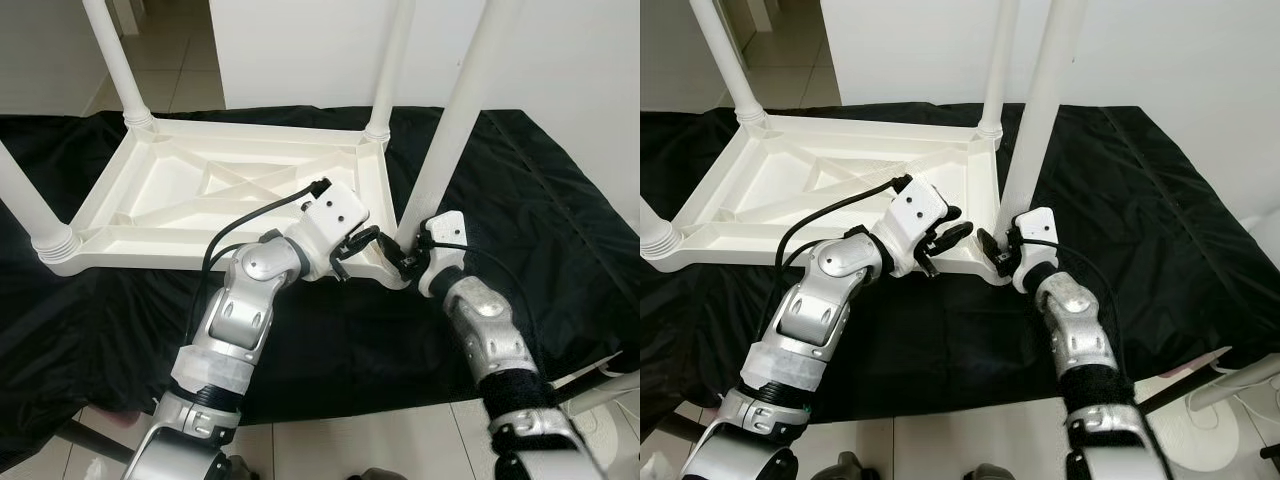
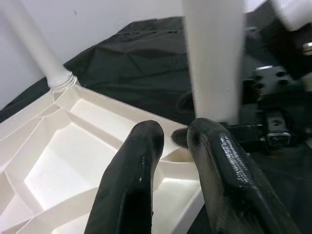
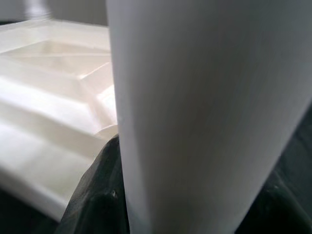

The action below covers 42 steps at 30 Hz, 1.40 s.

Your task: Building children table

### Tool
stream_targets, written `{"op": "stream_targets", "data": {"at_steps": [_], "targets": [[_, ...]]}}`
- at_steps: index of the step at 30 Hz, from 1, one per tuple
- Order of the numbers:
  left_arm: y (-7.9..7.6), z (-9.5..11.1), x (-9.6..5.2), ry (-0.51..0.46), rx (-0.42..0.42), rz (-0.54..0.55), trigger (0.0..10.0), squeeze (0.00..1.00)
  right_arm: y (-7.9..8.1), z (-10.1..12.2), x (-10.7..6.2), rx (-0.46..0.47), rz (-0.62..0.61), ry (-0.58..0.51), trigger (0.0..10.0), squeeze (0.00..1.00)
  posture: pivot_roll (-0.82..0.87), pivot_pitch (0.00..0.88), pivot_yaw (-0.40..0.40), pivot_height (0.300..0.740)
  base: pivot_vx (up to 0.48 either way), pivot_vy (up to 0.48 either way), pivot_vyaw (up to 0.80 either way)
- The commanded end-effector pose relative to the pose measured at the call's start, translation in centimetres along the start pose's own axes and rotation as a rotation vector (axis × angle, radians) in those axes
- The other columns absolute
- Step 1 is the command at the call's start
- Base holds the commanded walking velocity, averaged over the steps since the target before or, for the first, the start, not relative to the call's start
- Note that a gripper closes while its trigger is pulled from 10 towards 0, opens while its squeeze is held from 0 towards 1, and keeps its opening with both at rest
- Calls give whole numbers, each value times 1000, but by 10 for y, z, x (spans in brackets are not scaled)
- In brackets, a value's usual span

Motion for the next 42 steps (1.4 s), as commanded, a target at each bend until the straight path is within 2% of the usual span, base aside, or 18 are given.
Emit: {"op": "stream_targets", "data": {"at_steps": [1, 3, 6, 9, 11, 14, 18, 19, 24, 28, 30, 33, 34, 35, 36, 37, 40, 42], "targets": [[17, 0, -1, -21, -13, 222, 10000, 0, 4, 1, 0, -1, -59, 24, 10000, 0, -80, 1, 6, 740, 0, 0, 0], [23, -2, -2, -19, -35, 269, 10000, 0, 11, 3, 1, 44, -144, 41, 10000, 0, -79, 0, 8, 740, 0, 0, 0], [26, -3, -3, -18, -50, 293, 10000, 0, 15, 5, 2, 65, -191, 48, 10000, 0, -75, 0, 5, 740, 0, 0, 0], [30, -7, -6, -17, -82, 338, 10000, 0, 26, 12, 6, 103, -265, 46, 10000, 0, -66, 0, 1, 740, 0, 0, 0], [30, -10, -9, -7, -58, 361, 10000, 0, 34, 18, 10, 122, -289, 37, 10000, 0, -60, 0, 0, 740, 0, 0, 0], [29, -11, -10, -2, -49, 360, 10000, 0, 35, 20, 10, 114, -289, 31, 10000, 0, -58, 0, 0, 740, 0, 0, 0], [29, -14, -13, -1, -38, 355, 10000, 0, 25, 16, 2, 101, -292, 38, 10000, 0, -42, 0, -15, 740, 0, 0, 0], [30, -14, -15, -5, -36, 355, 10000, 0, 23, 17, 0, 109, -287, 28, 10000, 1000, -40, 0, -17, 740, 0, 0, 0], [31, -15, -17, -11, -37, 354, 10000, 0, 22, 20, -2, 112, -265, 7, 10000, 1000, -40, 0, -20, 740, 0, 0, 0], [27, -16, -19, -17, -21, 312, 10000, 0, 19, 21, -6, 101, -223, -8, 10000, 1000, -42, 0, -24, 740, 0, 0, 0], [23, -19, -21, -11, 2, 280, 10000, 0, 18, 18, -8, 110, -179, 2, 10000, 1000, -46, 0, -24, 740, 0, 0, 0], [17, -21, -23, -9, -3, 226, 10000, 0, 16, 15, -10, 76, -108, 4, 10000, 1000, -51, 0, -22, 740, 0, 0, 0], [12, -22, -23, -11, -19, 184, 10000, 0, 14, 14, -12, 56, -68, -6, 10000, 620, -53, 0, -21, 740, 0, 0, 0], [12, -22, -23, -11, -19, 184, 10000, 0, 14, 14, -12, 56, -68, -6, 10000, 620, -53, 0, -21, 740, 0, 0, 0], [7, -22, -24, -18, -21, 151, 10000, 0, 13, 14, -13, 34, -30, -15, 10000, 0, -54, 0, -23, 740, 0, 0, 0], [0, -21, -25, -31, -17, 101, 10000, 0, 10, 13, -15, 42, 10, -22, 10000, 0, -54, 0, -23, 740, 0, 0, 0], [-5, -20, -26, -40, -14, 67, 10000, 0, 7, 13, -16, 50, 36, -27, 10000, 0, -54, 0, -23, 740, 0, 0, 0], [-11, -19, -26, -49, -13, 27, 10000, 0, 4, 14, -17, 18, 78, -46, 10000, 0, -53, 0, -26, 740, 0, 0, 0]]}}
Point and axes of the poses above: a point about 5 cm out from each wrist's last joint towards the gripper, its own x axis pointing out of the wrist towards the gripper, its own z axis along the axis of the wrist's last joint, y = z × x, the point moved 1 cm from there along x, pointing out of the wrist towards the gripper, and after that the axes turned 10 degrees about -x, right-handed, at the moved point
